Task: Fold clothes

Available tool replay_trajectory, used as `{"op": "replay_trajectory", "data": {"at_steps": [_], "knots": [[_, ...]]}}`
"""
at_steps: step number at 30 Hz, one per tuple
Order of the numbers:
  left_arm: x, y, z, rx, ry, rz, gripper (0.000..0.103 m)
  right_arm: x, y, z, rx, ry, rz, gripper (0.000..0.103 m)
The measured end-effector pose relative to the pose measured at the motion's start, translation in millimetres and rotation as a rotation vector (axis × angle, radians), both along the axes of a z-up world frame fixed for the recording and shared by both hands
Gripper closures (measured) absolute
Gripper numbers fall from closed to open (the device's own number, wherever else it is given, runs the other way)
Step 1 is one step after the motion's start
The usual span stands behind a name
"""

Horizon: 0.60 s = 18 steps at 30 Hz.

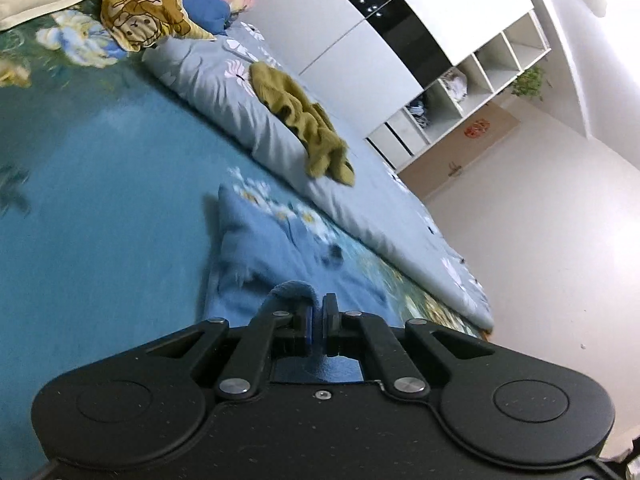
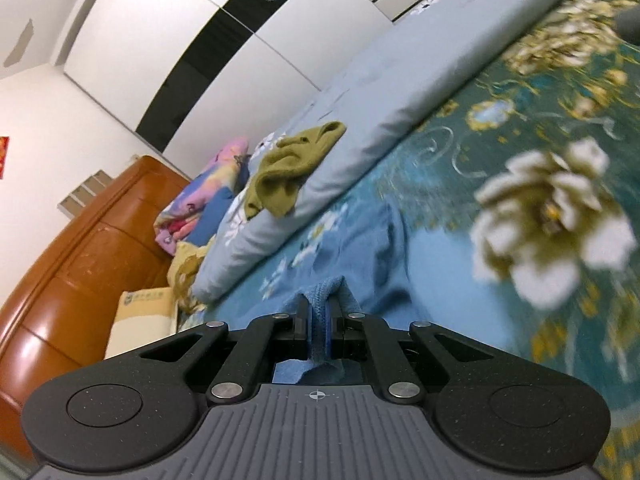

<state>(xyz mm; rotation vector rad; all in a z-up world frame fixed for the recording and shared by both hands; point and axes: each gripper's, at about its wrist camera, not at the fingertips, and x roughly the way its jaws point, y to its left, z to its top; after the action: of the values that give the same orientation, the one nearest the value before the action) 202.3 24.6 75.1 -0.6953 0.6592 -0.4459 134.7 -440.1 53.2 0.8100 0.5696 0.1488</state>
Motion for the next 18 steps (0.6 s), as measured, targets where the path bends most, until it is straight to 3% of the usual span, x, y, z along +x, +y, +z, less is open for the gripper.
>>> {"op": "replay_trajectory", "data": {"at_steps": [12, 18], "knots": [[138.5, -32.7, -21.6, 0.096, 0.037, 0.051, 0.101, 142.6, -18.3, -32.3, -0.021, 0.106, 0.004, 0.099], [177.5, -46.7, -46.0, 0.159, 0.098, 0.084, 0.100, 190.3, -20.0, -59.8, -0.049, 0.193, 0.006, 0.098]]}}
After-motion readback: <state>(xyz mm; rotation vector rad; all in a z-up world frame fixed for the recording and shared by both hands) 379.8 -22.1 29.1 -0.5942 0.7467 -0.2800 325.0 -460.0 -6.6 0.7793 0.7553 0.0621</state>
